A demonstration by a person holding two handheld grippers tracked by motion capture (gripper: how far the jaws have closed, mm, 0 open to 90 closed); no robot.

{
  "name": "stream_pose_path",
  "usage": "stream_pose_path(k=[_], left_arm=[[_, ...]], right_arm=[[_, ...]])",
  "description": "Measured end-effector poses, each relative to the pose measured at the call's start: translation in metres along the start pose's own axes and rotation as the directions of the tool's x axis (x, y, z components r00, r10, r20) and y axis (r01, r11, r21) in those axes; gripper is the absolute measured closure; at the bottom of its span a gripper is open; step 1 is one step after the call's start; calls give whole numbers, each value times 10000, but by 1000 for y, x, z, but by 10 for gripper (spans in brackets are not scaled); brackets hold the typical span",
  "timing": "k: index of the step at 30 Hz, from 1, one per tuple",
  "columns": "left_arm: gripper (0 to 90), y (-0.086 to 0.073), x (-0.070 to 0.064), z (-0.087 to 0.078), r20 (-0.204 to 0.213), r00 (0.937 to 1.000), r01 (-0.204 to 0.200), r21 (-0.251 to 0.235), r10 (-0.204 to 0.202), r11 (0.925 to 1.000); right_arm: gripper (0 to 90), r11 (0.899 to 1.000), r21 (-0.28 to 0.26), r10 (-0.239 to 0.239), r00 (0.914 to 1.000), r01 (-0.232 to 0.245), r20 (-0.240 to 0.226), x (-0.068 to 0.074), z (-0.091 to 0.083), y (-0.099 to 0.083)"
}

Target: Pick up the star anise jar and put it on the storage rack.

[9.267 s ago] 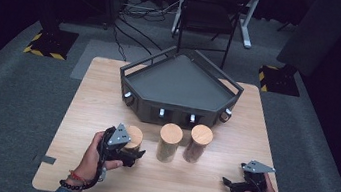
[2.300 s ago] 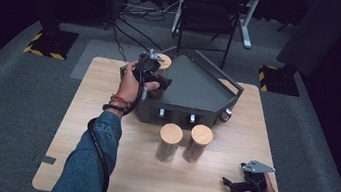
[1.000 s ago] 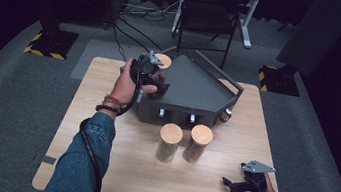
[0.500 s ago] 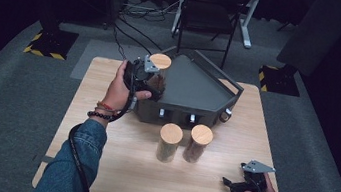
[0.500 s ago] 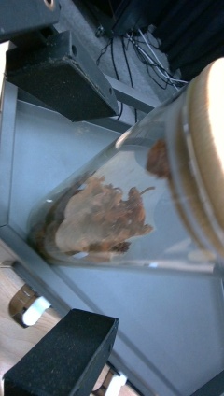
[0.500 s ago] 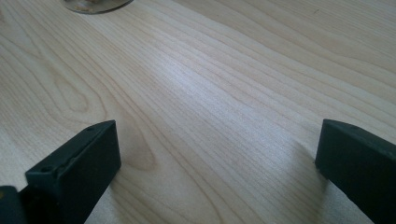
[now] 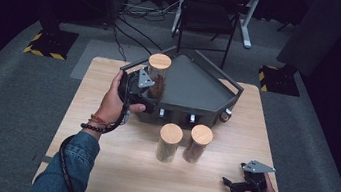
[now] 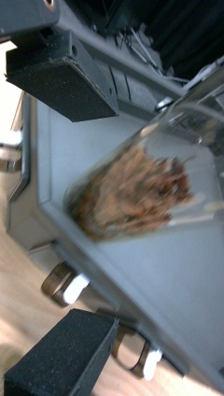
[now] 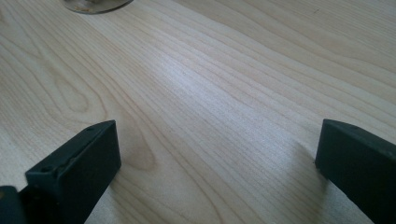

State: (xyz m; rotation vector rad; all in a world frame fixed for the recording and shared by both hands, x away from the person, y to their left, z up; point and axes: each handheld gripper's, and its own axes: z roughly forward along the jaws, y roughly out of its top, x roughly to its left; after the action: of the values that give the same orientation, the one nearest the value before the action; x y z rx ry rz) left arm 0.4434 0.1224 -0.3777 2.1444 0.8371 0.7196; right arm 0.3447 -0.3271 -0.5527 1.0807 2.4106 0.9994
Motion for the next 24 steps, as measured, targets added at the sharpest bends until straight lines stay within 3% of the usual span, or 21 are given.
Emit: stream_pose_path(k=[16,24], left_arm=[[23,-46,-14,-8,83,9999,-142,337,139,9993],[27,-66,-21,-10,-280,9995,-131,515,146,9986]], right_arm=[[0,10000,1,1,10000,-1,-1,0,0,0],[0,10000,-2,-1,10000,1,-1,0,0,0]])
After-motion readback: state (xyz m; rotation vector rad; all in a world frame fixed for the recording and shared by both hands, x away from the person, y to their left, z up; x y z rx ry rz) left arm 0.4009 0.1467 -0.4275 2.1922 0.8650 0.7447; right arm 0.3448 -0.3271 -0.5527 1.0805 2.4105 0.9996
